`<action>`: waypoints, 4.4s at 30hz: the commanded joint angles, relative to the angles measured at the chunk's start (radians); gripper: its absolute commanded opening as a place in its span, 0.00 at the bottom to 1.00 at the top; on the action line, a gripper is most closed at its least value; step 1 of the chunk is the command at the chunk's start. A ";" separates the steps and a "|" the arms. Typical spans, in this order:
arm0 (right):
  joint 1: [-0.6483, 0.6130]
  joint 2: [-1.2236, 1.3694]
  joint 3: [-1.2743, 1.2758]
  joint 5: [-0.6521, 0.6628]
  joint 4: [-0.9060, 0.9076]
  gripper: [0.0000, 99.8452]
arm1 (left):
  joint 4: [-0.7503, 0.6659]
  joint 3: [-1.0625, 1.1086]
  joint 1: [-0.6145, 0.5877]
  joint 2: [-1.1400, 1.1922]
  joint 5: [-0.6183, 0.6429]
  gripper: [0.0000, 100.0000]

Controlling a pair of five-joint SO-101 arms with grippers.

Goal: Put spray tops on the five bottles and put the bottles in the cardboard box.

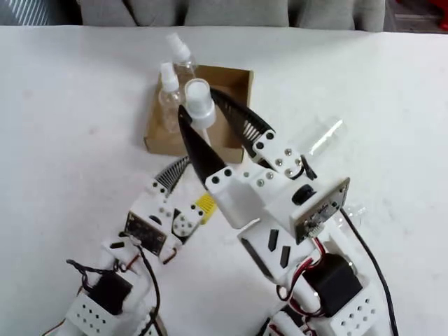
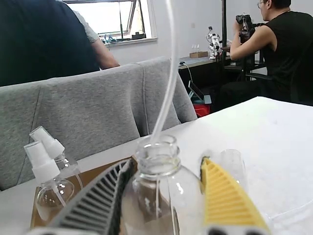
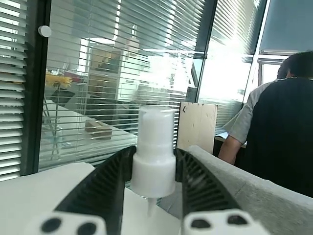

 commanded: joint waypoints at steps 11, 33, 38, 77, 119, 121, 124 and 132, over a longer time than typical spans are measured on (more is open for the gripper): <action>0.008 -0.004 -0.003 0.006 0.001 0.02 | -0.025 0.002 -0.008 -0.018 0.009 0.02; 0.001 -0.013 0.176 0.000 0.007 0.17 | -0.025 0.002 -0.008 -0.018 0.006 0.02; 0.001 -0.015 0.172 -0.023 0.007 0.21 | -0.025 0.002 -0.008 -0.018 0.006 0.02; 0.611 -0.536 0.769 -0.052 0.366 0.02 | -0.143 0.002 -0.173 -0.018 0.005 0.02; 0.839 -0.608 0.984 0.043 0.496 0.02 | -0.793 -0.582 -0.403 1.148 0.011 0.02; 0.837 -0.608 0.984 0.044 0.496 0.02 | -0.870 -0.582 -0.410 1.227 0.012 0.02; 0.837 -0.608 0.984 0.044 0.496 0.02 | -0.980 -0.582 -0.420 1.337 0.012 0.02; 0.835 -0.608 0.984 0.044 0.493 0.02 | -1.235 -0.577 -0.430 1.609 0.014 0.02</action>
